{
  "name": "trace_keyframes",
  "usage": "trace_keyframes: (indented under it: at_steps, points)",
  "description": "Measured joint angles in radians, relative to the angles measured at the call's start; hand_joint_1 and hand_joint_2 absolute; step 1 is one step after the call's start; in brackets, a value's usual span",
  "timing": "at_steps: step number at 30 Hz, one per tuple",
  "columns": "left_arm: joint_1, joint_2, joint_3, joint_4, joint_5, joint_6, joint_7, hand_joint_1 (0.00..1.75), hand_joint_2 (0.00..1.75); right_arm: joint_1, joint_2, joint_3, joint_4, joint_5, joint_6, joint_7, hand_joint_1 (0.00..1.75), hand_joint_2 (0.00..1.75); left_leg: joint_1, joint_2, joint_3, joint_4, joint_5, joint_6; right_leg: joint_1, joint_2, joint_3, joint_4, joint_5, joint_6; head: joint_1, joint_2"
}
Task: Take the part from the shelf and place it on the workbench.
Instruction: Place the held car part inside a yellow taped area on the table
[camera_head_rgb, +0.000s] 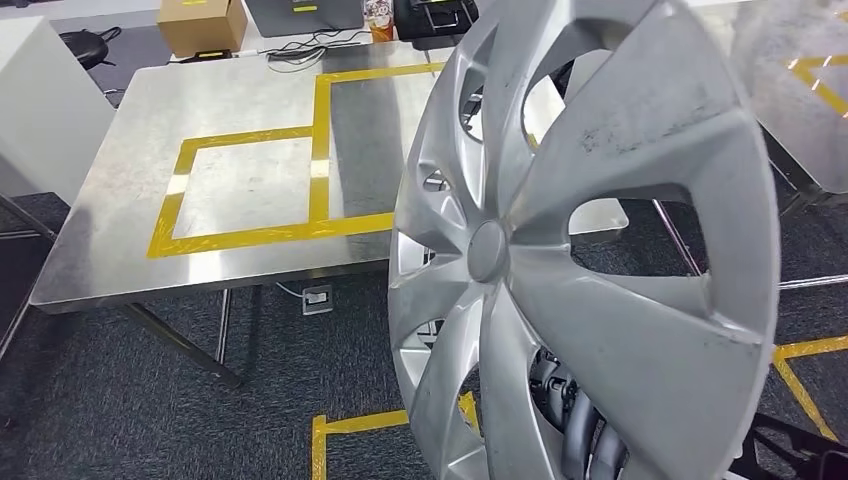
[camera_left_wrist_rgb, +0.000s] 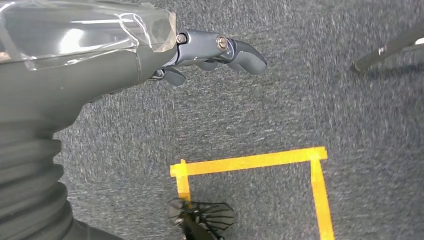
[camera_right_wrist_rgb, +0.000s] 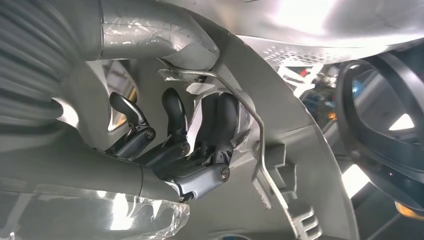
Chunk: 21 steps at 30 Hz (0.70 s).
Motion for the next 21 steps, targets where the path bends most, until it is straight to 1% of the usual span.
trace_keyframes:
  at_steps: [1,2,3,4,5,6,7,8,9,10,11,12,13,14,15,16,17,18,19,20,21]
  points:
    - [-0.003,0.000,-0.001,0.001,0.004,0.002,0.002,0.00,1.75,0.000,0.000,0.000,0.001,-0.001,0.001,0.000,1.61,1.75,0.001,0.020,-0.037,0.070,-0.029,-0.003,0.002,-0.010,0.002,0.000,-0.002,-0.003,-0.003,0.000]
    - [-0.005,0.000,-0.002,0.003,0.008,0.003,0.004,0.00,1.75,0.000,0.000,0.000,0.003,-0.002,0.003,0.000,1.61,1.75,0.003,0.030,-0.073,0.135,-0.051,-0.004,0.005,-0.021,0.003,0.000,-0.004,-0.005,-0.002,0.000]
    - [-0.005,0.000,-0.002,0.005,0.013,0.003,0.007,0.00,1.75,0.000,0.000,0.000,0.006,-0.002,0.004,0.000,1.61,1.75,0.003,0.035,-0.100,0.178,-0.059,-0.004,0.007,-0.033,0.004,0.000,-0.006,-0.007,-0.003,0.000]
    - [-0.005,-0.001,-0.003,0.007,0.020,0.004,0.010,0.00,1.75,0.000,0.000,0.000,0.010,-0.002,0.006,-0.001,1.61,1.75,0.003,0.037,-0.110,0.186,-0.049,-0.002,0.009,-0.044,0.005,0.000,-0.008,-0.009,-0.003,0.000]
    - [-0.004,-0.001,-0.003,0.009,0.028,0.004,0.015,0.00,1.75,-0.002,0.000,0.001,0.013,-0.002,0.007,-0.001,1.61,1.75,0.002,0.038,-0.098,0.153,-0.022,0.002,0.011,-0.052,0.008,0.000,-0.010,-0.009,-0.003,0.000]
    - [-0.004,-0.001,-0.003,0.010,0.040,0.003,0.021,0.00,1.75,-0.005,0.000,0.001,0.016,-0.003,0.008,-0.001,1.61,1.75,-0.001,0.043,-0.065,0.085,0.016,0.010,0.014,-0.059,0.011,0.000,-0.013,-0.009,-0.003,0.000]
    - [-0.004,0.000,-0.003,0.010,0.053,0.002,0.029,0.00,1.75,-0.008,0.000,0.002,0.018,-0.003,0.008,-0.001,1.61,1.75,-0.006,0.052,-0.028,0.009,0.045,0.021,0.016,-0.065,0.014,0.000,-0.015,-0.007,-0.002,0.000]
    - [-0.004,0.001,-0.004,0.011,0.067,0.000,0.038,0.00,1.75,-0.013,0.000,0.003,0.019,-0.004,0.008,0.000,1.61,1.75,-0.011,0.060,0.003,-0.052,0.064,0.030,0.019,-0.069,0.016,-0.001,-0.017,-0.005,-0.002,0.000]
    - [-0.004,0.001,-0.004,0.011,0.078,-0.002,0.046,0.00,1.75,-0.017,0.000,0.005,0.020,-0.005,0.007,0.000,1.61,1.75,-0.016,0.068,0.023,-0.091,0.071,0.037,0.021,-0.074,0.017,-0.002,-0.019,-0.003,-0.002,0.000]
    - [-0.003,0.002,-0.004,0.011,0.086,-0.004,0.052,0.00,1.75,-0.020,0.000,0.006,0.021,-0.005,0.007,0.002,1.61,1.75,-0.020,0.071,0.028,-0.103,0.068,0.041,0.021,-0.078,0.018,-0.003,-0.020,0.001,-0.002,0.000]
    - [-0.002,0.002,-0.005,0.012,0.090,-0.005,0.056,0.00,1.75,-0.023,0.000,0.008,0.021,-0.005,0.007,0.003,1.61,1.75,-0.022,0.068,0.028,-0.106,0.068,0.043,0.023,-0.082,0.019,-0.005,-0.021,0.005,-0.002,0.000]
    - [-0.001,0.002,-0.005,0.012,0.093,-0.005,0.059,0.00,1.75,-0.025,0.000,0.010,0.022,-0.005,0.006,0.005,1.61,1.75,-0.019,0.064,0.034,-0.113,0.072,0.046,0.022,-0.082,0.020,-0.005,-0.022,0.009,-0.002,0.000]
    - [-0.001,0.002,-0.005,0.013,0.095,-0.006,0.061,0.00,1.75,-0.026,0.000,0.012,0.023,-0.005,0.006,0.006,1.61,1.75,-0.016,0.060,0.043,-0.123,0.076,0.049,0.021,-0.070,0.018,0.001,-0.027,0.012,-0.001,0.000]
    - [-0.001,0.001,-0.005,0.013,0.096,-0.006,0.062,0.00,1.75,-0.028,0.000,0.013,0.023,-0.005,0.006,0.007,1.61,1.75,-0.012,0.056,0.051,-0.133,0.081,0.053,0.021,-0.052,0.009,0.023,-0.038,0.013,-0.001,0.000]
    - [-0.003,0.000,-0.007,0.014,0.097,-0.007,0.063,0.00,1.75,-0.028,-0.001,0.013,0.024,-0.005,0.005,0.007,1.61,1.75,-0.008,0.052,0.059,-0.140,0.086,0.055,0.019,-0.032,-0.012,0.067,-0.058,0.011,0.001,0.000]
    - [-0.005,-0.001,-0.009,0.014,0.098,-0.008,0.064,0.00,1.75,-0.029,-0.002,0.014,0.025,-0.005,0.005,0.007,1.61,1.75,-0.009,0.047,0.061,-0.141,0.086,0.057,0.018,-0.015,-0.042,0.128,-0.084,0.009,0.002,0.000]
    - [-0.006,-0.001,-0.011,0.015,0.098,-0.008,0.065,0.00,1.75,-0.028,-0.002,0.014,0.027,-0.005,0.005,0.007,1.61,1.75,-0.009,0.041,0.060,-0.141,0.087,0.058,0.018,-0.007,-0.078,0.195,-0.107,0.008,0.002,0.000]
    - [-0.007,-0.001,-0.013,0.016,0.098,-0.009,0.065,0.00,1.75,-0.028,-0.003,0.014,0.029,-0.005,0.005,0.007,1.61,1.75,-0.009,0.034,0.061,-0.141,0.086,0.058,0.017,-0.005,-0.107,0.246,-0.120,0.011,0.002,0.000]
    - [-0.008,-0.001,-0.015,0.017,0.098,-0.009,0.065,0.00,1.75,-0.027,-0.004,0.015,0.030,-0.005,0.005,0.007,1.61,1.75,-0.008,0.027,0.061,-0.140,0.085,0.058,0.016,-0.004,-0.122,0.264,-0.119,0.018,0.003,0.000]
    - [-0.007,-0.001,-0.016,0.019,0.098,-0.010,0.066,0.00,1.75,-0.026,-0.004,0.015,0.031,-0.005,0.005,0.007,1.61,1.75,-0.007,0.020,0.062,-0.139,0.084,0.056,0.013,-0.004,-0.116,0.241,-0.100,0.028,0.003,0.000]
    - [-0.007,-0.001,-0.017,0.021,0.099,-0.011,0.066,0.00,1.75,-0.026,-0.005,0.015,0.032,-0.005,0.004,0.008,1.61,1.75,-0.006,0.013,0.063,-0.136,0.081,0.052,0.010,-0.004,-0.091,0.180,-0.069,0.039,0.003,0.000]
